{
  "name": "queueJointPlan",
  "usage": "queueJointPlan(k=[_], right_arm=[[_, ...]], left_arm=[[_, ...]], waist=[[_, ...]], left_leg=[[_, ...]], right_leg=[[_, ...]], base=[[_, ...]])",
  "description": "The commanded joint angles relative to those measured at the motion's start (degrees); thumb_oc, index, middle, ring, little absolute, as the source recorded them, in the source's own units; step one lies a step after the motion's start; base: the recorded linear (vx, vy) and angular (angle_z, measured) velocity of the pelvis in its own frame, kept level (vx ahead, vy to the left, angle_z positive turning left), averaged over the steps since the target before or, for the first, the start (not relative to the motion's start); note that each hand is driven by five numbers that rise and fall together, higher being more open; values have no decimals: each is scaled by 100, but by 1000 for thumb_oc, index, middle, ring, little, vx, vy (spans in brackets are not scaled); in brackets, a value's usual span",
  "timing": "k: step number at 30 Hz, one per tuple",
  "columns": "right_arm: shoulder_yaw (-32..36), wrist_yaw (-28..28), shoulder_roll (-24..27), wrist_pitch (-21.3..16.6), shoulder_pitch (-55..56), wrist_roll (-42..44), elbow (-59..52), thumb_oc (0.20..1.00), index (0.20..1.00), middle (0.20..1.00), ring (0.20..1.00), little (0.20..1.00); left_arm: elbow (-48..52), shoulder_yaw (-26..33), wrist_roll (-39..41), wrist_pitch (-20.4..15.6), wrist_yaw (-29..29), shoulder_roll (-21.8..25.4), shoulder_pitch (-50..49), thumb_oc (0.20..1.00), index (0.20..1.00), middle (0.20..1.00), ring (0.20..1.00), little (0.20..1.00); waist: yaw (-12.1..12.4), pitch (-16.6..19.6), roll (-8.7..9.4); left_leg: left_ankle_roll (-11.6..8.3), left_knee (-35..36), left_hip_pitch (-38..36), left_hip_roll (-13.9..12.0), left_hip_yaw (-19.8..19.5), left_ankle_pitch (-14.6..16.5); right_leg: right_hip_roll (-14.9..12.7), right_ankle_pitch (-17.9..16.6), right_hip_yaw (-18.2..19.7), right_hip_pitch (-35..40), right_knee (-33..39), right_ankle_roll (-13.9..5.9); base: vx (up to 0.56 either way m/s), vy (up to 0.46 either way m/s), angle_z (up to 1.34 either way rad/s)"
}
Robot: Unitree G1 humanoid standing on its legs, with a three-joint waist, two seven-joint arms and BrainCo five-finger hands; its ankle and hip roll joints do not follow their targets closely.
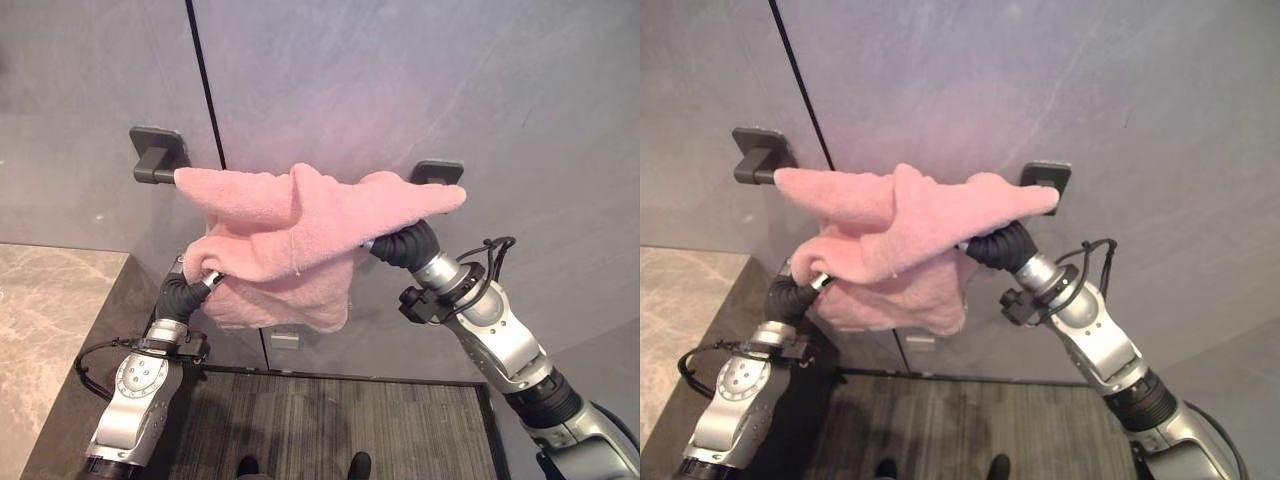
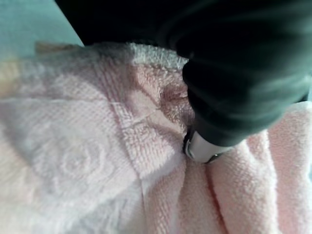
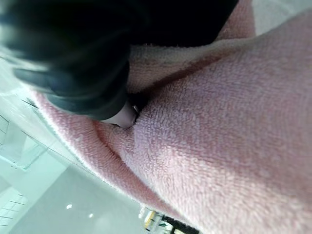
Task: Put brush and paste in cup on sink, flatten towel.
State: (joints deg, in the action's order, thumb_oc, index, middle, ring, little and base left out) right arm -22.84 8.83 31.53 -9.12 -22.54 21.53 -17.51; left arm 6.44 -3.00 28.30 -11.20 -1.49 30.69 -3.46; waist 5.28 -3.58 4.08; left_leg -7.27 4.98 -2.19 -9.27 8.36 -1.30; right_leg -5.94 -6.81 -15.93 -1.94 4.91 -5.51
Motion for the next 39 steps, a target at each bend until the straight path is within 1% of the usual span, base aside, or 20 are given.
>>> queueJointPlan(k=[1, 4, 6, 9, 12, 14, 15, 17, 18, 19, 23, 25, 28, 31, 32, 33, 34, 35, 36, 39], right_arm=[[-1, -30, -255, -169, 94, 118, 67, 200, 200, 200, 200, 200], [-121, -68, -435, -120, 261, 131, 373, 200, 200, 200, 200, 200], [-268, -128, -568, -61, 423, -123, 725, 200, 200, 200, 200, 200], [-390, -205, -684, 13, 596, -419, 1158, 200, 200, 200, 200, 200], [-422, -222, -718, 28, 655, -432, 1333, 200, 200, 200, 200, 200], [-417, -267, -718, 31, 693, -480, 1407, 200, 200, 200, 200, 200], [-411, -275, -714, 42, 717, -488, 1444, 200, 200, 200, 200, 200], [-378, -313, -723, 39, 768, -472, 1499, 200, 200, 200, 200, 200], [-369, -320, -712, 36, 794, -487, 1501, 379, 379, 379, 379, 379], [-316, -454, -712, 40, 836, -627, 1500, 1000, 1000, 1000, 1000, 1000], [-64, -543, -586, 73, 1078, -824, 1416, 1000, 1000, 1000, 1000, 1000], [363, -425, -303, 51, 1424, -1103, 1148, 1000, 1000, 1000, 1000, 1000], [743, -276, -35, 27, 1768, -1264, 860, 1000, 1000, 1000, 1000, 1000], [1627, -65, 408, 21, 2391, -1620, 447, 1000, 1000, 1000, 1000, 1000], [1652, -52, 411, 38, 2443, -1623, 399, 1000, 1000, 1000, 1000, 1000], [2604, -367, 738, -99, 2861, -2632, 13, 1000, 1000, 1000, 1000, 1000], [2911, -457, 672, -108, 3054, -2702, -11, 1000, 1000, 1000, 1000, 1000], [2934, -450, 660, -102, 3099, -2705, -47, 1000, 1000, 1000, 1000, 1000], [3526, -594, 592, -168, 3388, -3065, -178, 1000, 1000, 1000, 1000, 1000], [4122, -1004, 581, -273, 3514, -3676, -407, 1000, 1000, 1000, 1000, 1000]], left_arm=[[-451, 142, -304, -334, -179, 149, 184, 200, 200, 200, 200, 200], [-676, 156, -459, -318, -254, 151, 169, 200, 200, 200, 200, 200], [-993, 143, -589, -292, -316, 151, 197, 200, 200, 200, 200, 200], [-1449, 68, -885, -261, -389, 160, 262, 253, 253, 253, 253, 253], [-1707, 5, -1001, -244, -417, 150, 297, 250, 250, 250, 250, 250], [-1852, -33, -1067, -234, -442, 141, 333, 325, 325, 325, 325, 325], [-1905, -48, -1090, -222, -435, 135, 340, 341, 341, 341, 341, 341], [-2022, -60, -1189, -223, -510, 127, 364, 489, 489, 489, 489, 489], [-2057, -73, -1240, -212, -519, 111, 353, 636, 636, 636, 636, 636], [-2069, -76, -1383, -191, -655, 107, 363, 1000, 1000, 1000, 1000, 1000], [-1973, 22, -1750, -128, -692, 158, 236, 1000, 1000, 1000, 1000, 1000], [-1670, 300, -2413, -80, -552, 430, -93, 1000, 1000, 1000, 1000, 1000], [-1513, 614, -2795, -52, -485, 598, -397, 1000, 1000, 1000, 1000, 1000], [-1191, 1270, -3117, -78, -368, 686, -978, 1000, 1000, 1000, 1000, 1000], [-1159, 1273, -3117, -70, -356, 680, -1009, 1000, 1000, 1000, 1000, 1000], [-1007, 1851, -2905, -189, -302, 584, -1420, 1000, 1000, 1000, 1000, 1000], [-897, 2041, -2786, -219, -276, 527, -1561, 1000, 1000, 1000, 1000, 1000], [-860, 2049, -2773, -206, -259, 530, -1593, 1000, 1000, 1000, 1000, 1000], [-729, 2466, -2754, -292, -341, 448, -1791, 1000, 1000, 1000, 1000, 1000], [-311, 2907, -3488, -409, -843, 410, -1885, 1000, 1000, 1000, 1000, 1000]], waist=[[-97, 271, 181], [-94, 259, 165], [-88, 250, 131], [-99, 257, 89], [-101, 259, 71], [-110, 257, 56], [-116, 258, 46], [-124, 264, 27], [-133, 274, 17], [-143, 282, 4], [-181, 297, -22], [-203, 302, -40], [-216, 309, -41], [-259, 313, -36], [-254, 326, -41], [-301, 318, -54], [-308, 339, -61], [-302, 352, -58], [-342, 359, -68], [-343, 415, -62]], left_leg=[[57, 2, 314, 94, 136, -427], [63, 2, 301, 101, 148, -424], [65, 2, 290, 102, 151, -425], [65, 2, 271, 104, 167, -425], [66, 2, 257, 109, 177, -426], [67, 2, 257, 111, 181, -429], [66, 2, 255, 112, 184, -430], [67, 2, 253, 117, 188, -432], [67, 2, 251, 119, 186, -427], [68, 2, 250, 120, 190, -427], [72, 2, 238, 118, 200, -419], [71, 2, 228, 120, 211, -404], [68, 2, 224, 120, 209, -393], [65, 2, 214, 127, 206, -372], [65, 2, 211, 127, 204, -371], [68, 2, 193, 130, 213, -349], [72, 2, 198, 126, 206, -348], [72, 2, 199, 126, 203, -347], [77, 2, 196, 129, 196, -334], [71, 2, 183, 117, 174, -317]], right_leg=[[-428, -20, 228, 335, 9, -420], [-429, -20, 228, 341, 9, -417], [-435, -16, 219, 350, 9, -415], [-444, -10, 223, 359, 9, -423], [-450, -7, 209, 368, 9, -423], [-456, -10, 206, 370, 9, -424], [-459, -10, 207, 372, 9, -426], [-465, -12, 209, 375, 9, -429], [-471, -11, 206, 376, 9, -432], [-473, -10, 204, 377, 9, -431], [-477, -12, 210, 380, 9, -437], [-479, -9, 209, 379, 9, -451], [-481, -4, 212, 373, 9, -463], [-480, 13, 202, 379, 9, -474], [-479, 15, 199, 383, 9, -474], [-481, 17, 195, 401, 9, -492], [-482, 13, 191, 396, 9, -494], [-482, 14, 187, 397, 9, -494], [-483, 13, 190, 399, 9, -493], [-475, 34, 190, 434, 9, -485]], base=[[1, 9, -3], [0, 8, -4], [2, 10, -4], [0, 3, -1], [0, 0, 0], [0, 0, 0], [0, 0, 0], [0, 0, 0], [0, 0, 0], [0, 0, 0], [0, 0, 0], [0, 0, 0], [0, 0, 0], [0, 0, 0], [0, 0, 0], [0, 0, 0], [0, 0, 0], [0, 0, 0], [0, 0, 0], [0, 0, 0]])
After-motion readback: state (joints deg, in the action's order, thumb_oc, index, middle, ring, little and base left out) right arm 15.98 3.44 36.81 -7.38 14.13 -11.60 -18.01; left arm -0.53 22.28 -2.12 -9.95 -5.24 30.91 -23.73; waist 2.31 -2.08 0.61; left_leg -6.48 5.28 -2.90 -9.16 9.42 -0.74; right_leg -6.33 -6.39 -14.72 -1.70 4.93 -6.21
